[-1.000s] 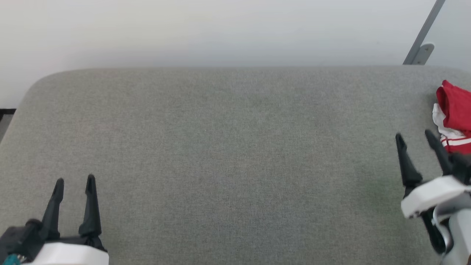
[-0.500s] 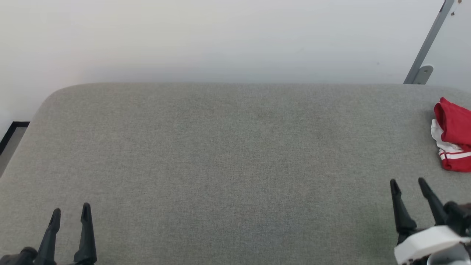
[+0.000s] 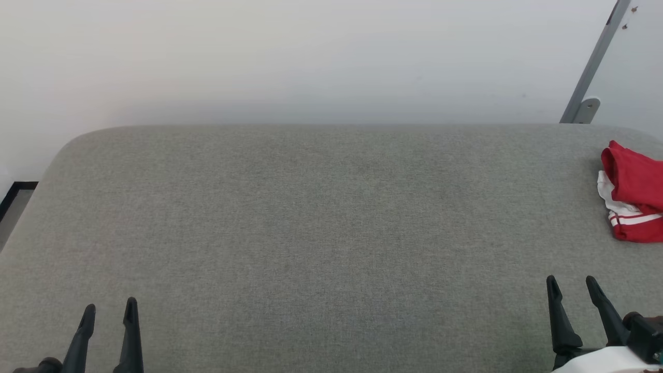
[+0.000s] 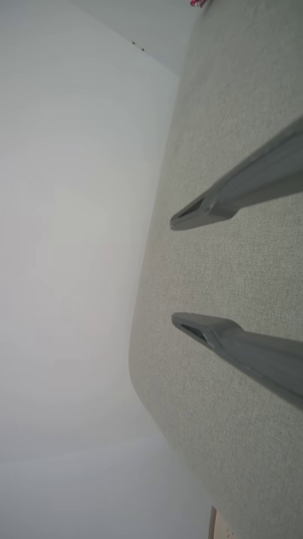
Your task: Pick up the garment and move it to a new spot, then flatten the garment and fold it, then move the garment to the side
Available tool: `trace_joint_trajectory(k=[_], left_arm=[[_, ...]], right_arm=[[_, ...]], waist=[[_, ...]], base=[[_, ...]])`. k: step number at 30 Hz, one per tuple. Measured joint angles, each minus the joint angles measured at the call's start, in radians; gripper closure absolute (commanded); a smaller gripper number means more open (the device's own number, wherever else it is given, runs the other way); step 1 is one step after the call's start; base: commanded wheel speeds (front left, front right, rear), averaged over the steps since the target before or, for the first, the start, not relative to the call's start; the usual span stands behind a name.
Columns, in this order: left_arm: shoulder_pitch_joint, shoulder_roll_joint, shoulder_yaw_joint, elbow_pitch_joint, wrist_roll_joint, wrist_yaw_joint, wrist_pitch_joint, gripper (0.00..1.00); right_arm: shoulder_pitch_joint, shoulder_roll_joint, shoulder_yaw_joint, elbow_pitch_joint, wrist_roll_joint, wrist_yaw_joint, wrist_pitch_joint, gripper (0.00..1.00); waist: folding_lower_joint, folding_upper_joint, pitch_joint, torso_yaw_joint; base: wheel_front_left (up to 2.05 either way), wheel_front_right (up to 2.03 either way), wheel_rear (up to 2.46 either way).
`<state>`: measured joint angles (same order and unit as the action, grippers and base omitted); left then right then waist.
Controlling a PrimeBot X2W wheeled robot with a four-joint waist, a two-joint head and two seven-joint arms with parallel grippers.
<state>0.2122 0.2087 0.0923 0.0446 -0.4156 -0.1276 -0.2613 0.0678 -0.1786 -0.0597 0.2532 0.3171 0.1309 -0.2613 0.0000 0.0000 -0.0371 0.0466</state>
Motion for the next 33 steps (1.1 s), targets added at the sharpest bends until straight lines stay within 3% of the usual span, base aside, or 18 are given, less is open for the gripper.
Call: trace_joint_trajectory(k=[21,22,29,33], left_arm=[[-0.006,0.008,-0.018,-0.003,-0.007,0.0,0.0,0.0],[-0.008,0.007,-0.018,-0.003,-0.007,0.0,0.0,1.0],[0.002,-0.025,-0.029,0.042,-0.025,0.0,0.013,1.0],[-0.003,-0.028,-0.028,0.051,-0.09,0.0,0.032,1.0]], right_arm=[[0.011,0.0,0.044,-0.055,0.006,0.0,0.0,0.0],[0.01,0.0,0.046,-0.055,0.007,0.0,0.0,1.0],[0.031,0.02,0.054,-0.015,0.027,0.0,0.011,1.0],[0.028,0.025,0.049,-0.015,0.096,0.0,0.031,1.0]], waist=[[0.0,0.0,0.008,-0.012],[0.0,0.0,0.008,-0.011],[0.0,0.0,0.009,-0.012],[0.0,0.0,0.01,-0.013]], base=[[0.0,0.0,0.0],[0.0,0.0,0.0],[0.0,0.0,0.0],[0.0,0.0,0.0]])
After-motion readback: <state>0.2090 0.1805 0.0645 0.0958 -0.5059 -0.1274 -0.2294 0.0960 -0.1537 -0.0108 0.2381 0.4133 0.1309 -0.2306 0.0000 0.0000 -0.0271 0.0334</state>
